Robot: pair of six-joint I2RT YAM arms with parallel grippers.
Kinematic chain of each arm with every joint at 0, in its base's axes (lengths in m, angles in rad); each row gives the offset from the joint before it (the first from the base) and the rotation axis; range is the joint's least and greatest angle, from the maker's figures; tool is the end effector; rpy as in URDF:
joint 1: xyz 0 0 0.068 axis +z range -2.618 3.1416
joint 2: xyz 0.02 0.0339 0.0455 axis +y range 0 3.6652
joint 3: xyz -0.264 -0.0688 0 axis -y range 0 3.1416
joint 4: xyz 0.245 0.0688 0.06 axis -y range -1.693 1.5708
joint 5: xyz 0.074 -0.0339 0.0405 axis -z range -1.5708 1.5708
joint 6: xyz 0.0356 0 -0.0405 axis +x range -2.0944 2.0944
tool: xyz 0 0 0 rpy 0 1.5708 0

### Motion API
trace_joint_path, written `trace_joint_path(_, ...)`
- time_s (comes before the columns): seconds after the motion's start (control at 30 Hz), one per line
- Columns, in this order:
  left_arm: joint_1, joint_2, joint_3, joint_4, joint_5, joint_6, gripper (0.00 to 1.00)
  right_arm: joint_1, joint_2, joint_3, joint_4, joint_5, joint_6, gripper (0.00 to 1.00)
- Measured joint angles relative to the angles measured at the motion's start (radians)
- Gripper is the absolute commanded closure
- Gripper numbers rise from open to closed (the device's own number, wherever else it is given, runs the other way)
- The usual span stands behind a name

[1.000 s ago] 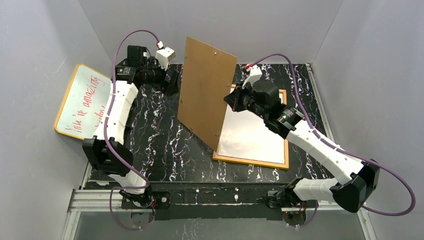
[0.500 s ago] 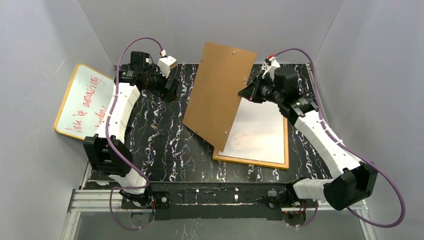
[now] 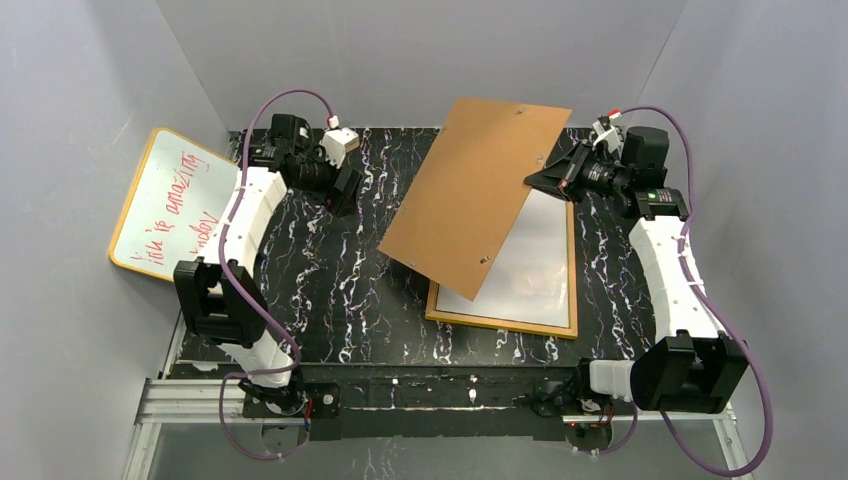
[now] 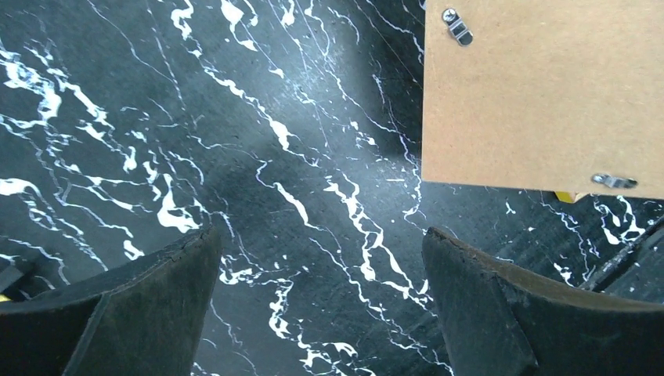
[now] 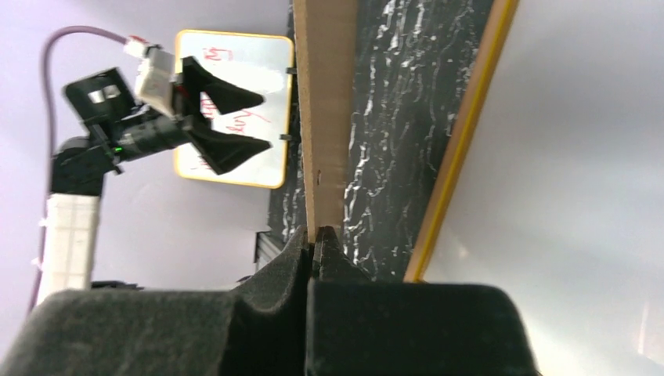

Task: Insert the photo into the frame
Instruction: Move the photo frame to the center of the board.

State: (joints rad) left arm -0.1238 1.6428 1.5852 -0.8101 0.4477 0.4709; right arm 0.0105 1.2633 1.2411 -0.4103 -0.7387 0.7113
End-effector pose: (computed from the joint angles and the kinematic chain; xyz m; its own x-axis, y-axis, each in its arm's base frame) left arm 0.3510 -0.0592 0.3417 -0.4981 0.4741 -0.7260 0.6902 0.7236 -0.0009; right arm 0.2772 0.0269 0.3776 -0.7216 0.4751 -0.5035 -0.1953 0.5580 0.8065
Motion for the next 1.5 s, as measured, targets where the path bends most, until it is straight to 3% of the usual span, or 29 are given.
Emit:
trace_joint_path(0.23,-0.01,0.05,-0.04,0.09,0.01,-0.094,0.02,-0.064,-0.046,0.007,-0.01,-0.071,0.073,0.99)
trace_joint_path(0.43,-0.077,0.184,-0.023,0.217,0.002,-0.213,0.02,-0.093,-0.117,0.124,-0.194,0.037,-0.004,0.99)
trace_joint_path(0.63,-0.202,0.375,0.097,0.279,-0.021,-0.296,0.03,-0.095,-0.225,0.197,-0.383,0.132,-0.083,0.99)
trace_joint_path(0.87,-0.324,0.533,0.228,0.318,-0.032,-0.371,0.18,-0.095,-0.26,0.288,-0.608,0.199,-0.176,0.99)
trace_joint_path(1.07,-0.364,0.62,0.281,0.347,-0.032,-0.42,0.28,-0.095,-0.261,0.315,-0.732,0.237,-0.222,0.99)
trace_joint_path(1.23,-0.367,0.663,0.304,0.358,-0.034,-0.444,0.43,-0.095,-0.266,0.321,-0.776,0.237,-0.241,0.99)
trace_joint_path(1.5,-0.372,0.691,0.313,0.382,-0.016,-0.46,0.49,-0.095,-0.264,0.322,-0.788,0.212,-0.248,0.99)
